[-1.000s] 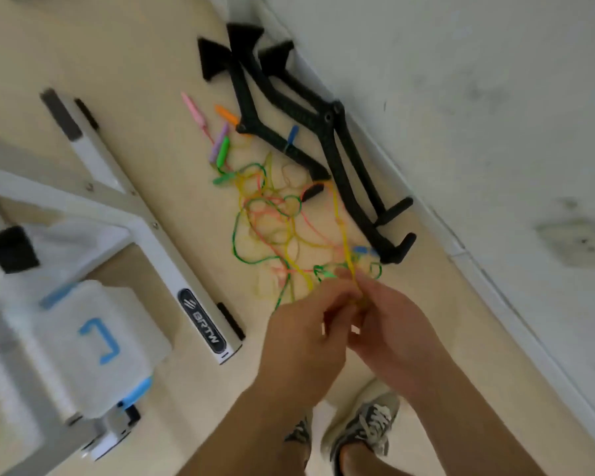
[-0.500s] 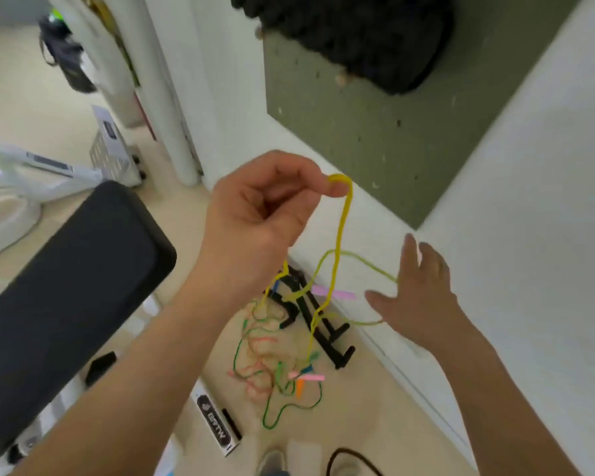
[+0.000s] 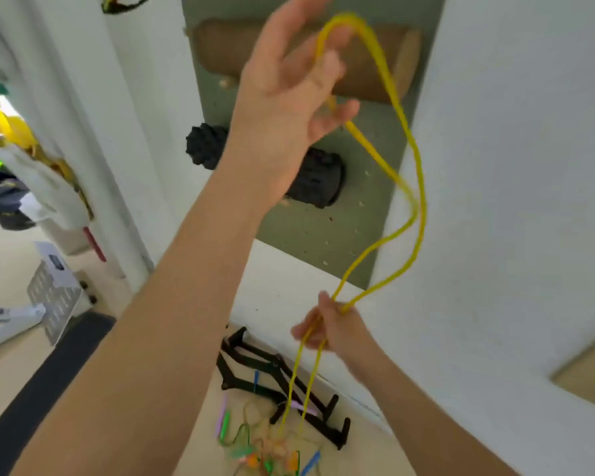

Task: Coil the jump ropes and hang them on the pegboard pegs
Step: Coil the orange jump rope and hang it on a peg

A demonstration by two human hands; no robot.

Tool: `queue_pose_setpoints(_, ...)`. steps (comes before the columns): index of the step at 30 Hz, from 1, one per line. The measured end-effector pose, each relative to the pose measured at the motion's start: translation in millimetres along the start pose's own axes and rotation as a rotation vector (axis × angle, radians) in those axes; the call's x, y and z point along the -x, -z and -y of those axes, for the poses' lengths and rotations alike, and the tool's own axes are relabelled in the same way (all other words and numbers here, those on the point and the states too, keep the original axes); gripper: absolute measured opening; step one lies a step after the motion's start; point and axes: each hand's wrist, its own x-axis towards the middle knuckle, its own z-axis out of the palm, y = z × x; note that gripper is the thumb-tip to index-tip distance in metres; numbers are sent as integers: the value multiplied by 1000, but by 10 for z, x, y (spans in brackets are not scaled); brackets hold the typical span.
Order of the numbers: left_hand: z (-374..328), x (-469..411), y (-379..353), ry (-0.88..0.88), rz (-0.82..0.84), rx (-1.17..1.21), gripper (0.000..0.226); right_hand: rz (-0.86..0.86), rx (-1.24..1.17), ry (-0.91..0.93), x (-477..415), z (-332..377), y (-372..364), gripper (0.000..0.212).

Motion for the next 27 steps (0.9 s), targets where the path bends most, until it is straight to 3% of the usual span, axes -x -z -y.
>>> queue_pose_setpoints(3, 450, 371, 118, 237, -26, -266, 67, -42, -179, 170, 41, 693, 236, 52)
queue_pose_setpoints(5, 832, 796, 108, 434, 65, -335, 82, -7, -261, 244, 132, 1125, 396, 50)
queue_pose_setpoints(6, 996, 999, 72, 552, 143, -319, 72, 11, -281, 248, 160, 1286, 469, 49)
queue_pose_setpoints(9, 1304, 1451, -64, 737, 274, -238, 9, 15, -293, 270, 227, 1577, 703, 49)
queue_pose_setpoints(12, 1355, 1377, -215, 730, 98, -167, 31, -74, -396, 280, 185, 1570, 959, 57)
queue_pose_setpoints(15, 1187, 926, -423, 640, -116, 87, 35, 120, -271, 211, 229, 1112, 1029, 73)
queue_pose_setpoints(18, 944, 371, -606, 548, -165, 254, 37, 304, 116, 134, 336, 130, 856, 36)
queue_pose_setpoints(20, 753, 44, -727, 499, -149, 310, 37, 154, 423, 116, 301, -370, 803, 17)
queue_pose_setpoints(21, 675, -77, -779, 477, -126, 342, 36, 37, 503, 96, 268, -485, 810, 17)
queue_pose_setpoints(24, 617, -235, -836, 476, -48, 368, 29, -186, 501, 146, 249, -307, 871, 27)
queue_pose_setpoints(27, 838, -36, -778, 488, 132, 42, 11, -282, 340, 277, 286, 217, 907, 27)
